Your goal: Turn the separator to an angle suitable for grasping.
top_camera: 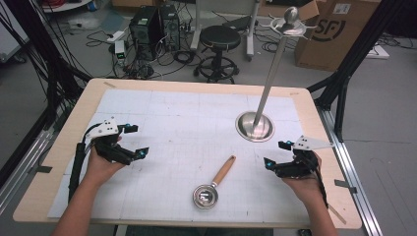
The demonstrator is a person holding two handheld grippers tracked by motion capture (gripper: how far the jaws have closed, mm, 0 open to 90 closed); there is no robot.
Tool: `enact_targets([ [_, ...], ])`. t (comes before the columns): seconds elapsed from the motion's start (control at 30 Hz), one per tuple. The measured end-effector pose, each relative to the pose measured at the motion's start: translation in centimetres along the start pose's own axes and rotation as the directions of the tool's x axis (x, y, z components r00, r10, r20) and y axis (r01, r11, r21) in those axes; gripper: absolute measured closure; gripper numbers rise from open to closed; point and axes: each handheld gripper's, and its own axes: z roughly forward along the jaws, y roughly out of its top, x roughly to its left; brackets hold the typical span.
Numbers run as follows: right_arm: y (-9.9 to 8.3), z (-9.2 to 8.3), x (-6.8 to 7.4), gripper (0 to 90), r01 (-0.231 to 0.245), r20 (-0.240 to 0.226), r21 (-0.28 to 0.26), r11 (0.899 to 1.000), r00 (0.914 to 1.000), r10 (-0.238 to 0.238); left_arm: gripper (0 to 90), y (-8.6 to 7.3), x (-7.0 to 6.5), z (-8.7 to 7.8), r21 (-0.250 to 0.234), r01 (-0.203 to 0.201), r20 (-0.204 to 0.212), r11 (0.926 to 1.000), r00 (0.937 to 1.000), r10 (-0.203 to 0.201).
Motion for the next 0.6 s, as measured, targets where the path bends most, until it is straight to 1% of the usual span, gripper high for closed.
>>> enact_targets([
  [0.07, -0.05, -0.03, 0.05, 9.1, 0.003, 0.003, 0.001, 1.000, 1.0000, -0.003, 1.8, -0.04, 0.06, 0.00, 0.000, 0.005, -0.002, 1.0000, 1.0000, -0.005],
  [0.23, -0.20, -0.27, 0.06, 9.1, 0.006, 0.013, 0.008, 1.000, 0.9999, -0.006, 1.8, -0.03, 0.14, 0.11, 0.000, -0.001, -0.004, 1.0000, 1.0000, 0.001],
  [0.6, -0.40, -0.36, 0.05, 9.1, 0.016, 0.007, 0.017, 1.000, 0.9998, -0.016, 1.8, -0.14, 0.51, 0.42, -0.001, 0.005, -0.011, 1.0000, 0.9999, -0.005],
])
